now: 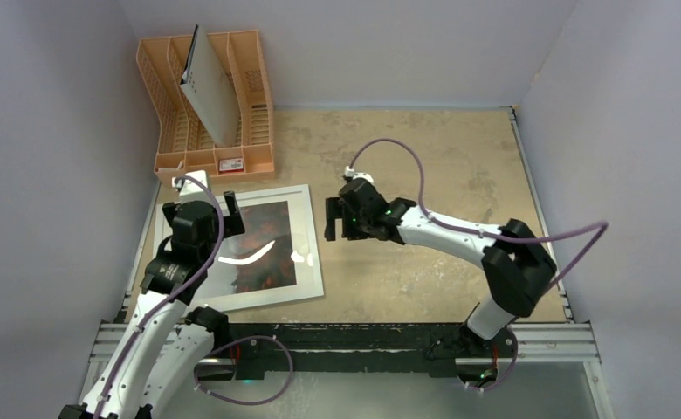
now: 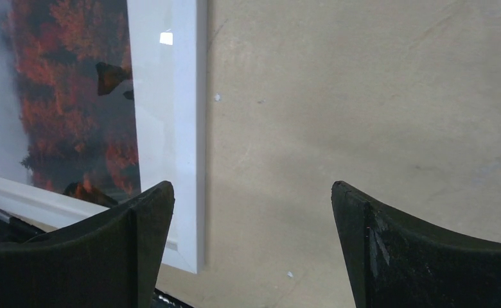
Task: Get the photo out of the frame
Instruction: Move the photo frame to the center of the board.
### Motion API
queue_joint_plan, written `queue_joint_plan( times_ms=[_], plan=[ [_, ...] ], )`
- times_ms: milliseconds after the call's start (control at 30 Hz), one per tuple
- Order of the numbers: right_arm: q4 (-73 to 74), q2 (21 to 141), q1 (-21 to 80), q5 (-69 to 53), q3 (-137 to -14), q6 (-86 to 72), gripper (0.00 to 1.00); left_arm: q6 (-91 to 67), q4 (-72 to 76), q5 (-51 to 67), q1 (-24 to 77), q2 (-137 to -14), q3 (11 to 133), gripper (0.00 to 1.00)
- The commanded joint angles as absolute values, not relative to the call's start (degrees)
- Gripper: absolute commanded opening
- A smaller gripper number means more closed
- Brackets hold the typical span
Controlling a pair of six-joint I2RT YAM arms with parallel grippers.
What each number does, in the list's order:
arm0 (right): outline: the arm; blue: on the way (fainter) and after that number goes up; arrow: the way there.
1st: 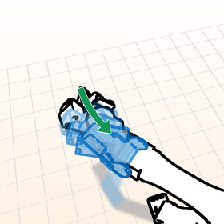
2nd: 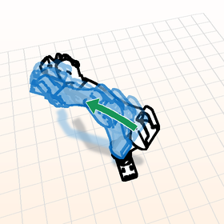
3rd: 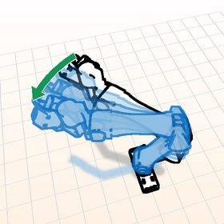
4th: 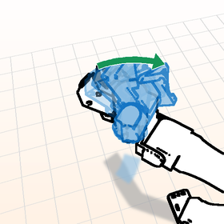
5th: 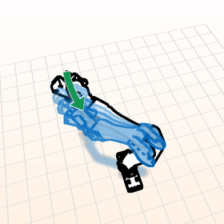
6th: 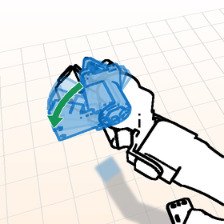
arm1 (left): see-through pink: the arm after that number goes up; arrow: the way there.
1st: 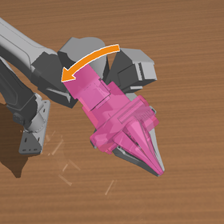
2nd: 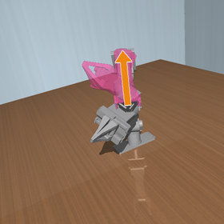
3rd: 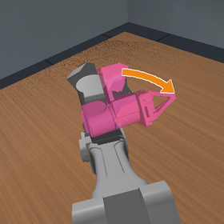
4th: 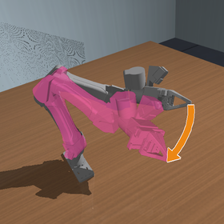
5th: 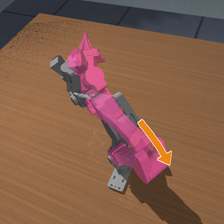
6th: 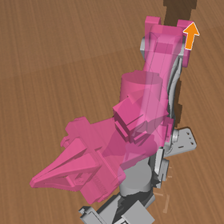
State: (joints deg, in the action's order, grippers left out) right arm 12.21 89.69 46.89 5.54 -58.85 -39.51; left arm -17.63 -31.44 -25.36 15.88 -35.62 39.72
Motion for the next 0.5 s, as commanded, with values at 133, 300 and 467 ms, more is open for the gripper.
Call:
queue_joint_plan(
  times_ms=[133, 300, 467],
  plan=[
    [17.5, 102.4, 54.2, 14.3, -72.4, -44.4, 0.94, -19.1, -31.4, -27.1, 14.9, -35.5, 39.8, 1.0],
    [20.6, 108.8, 56.9, 17.0, -78.9, -46.2, 0.93, -19.1, -31.4, -26.9, 14.7, -35.6, 39.8, 1.0],
    [25.8, 113.1, 57.4, 19.9, -83.1, -48.1, 0.92, -19.0, -31.4, -26.3, 14.3, -35.6, 39.8, 1.0]
  ],
)
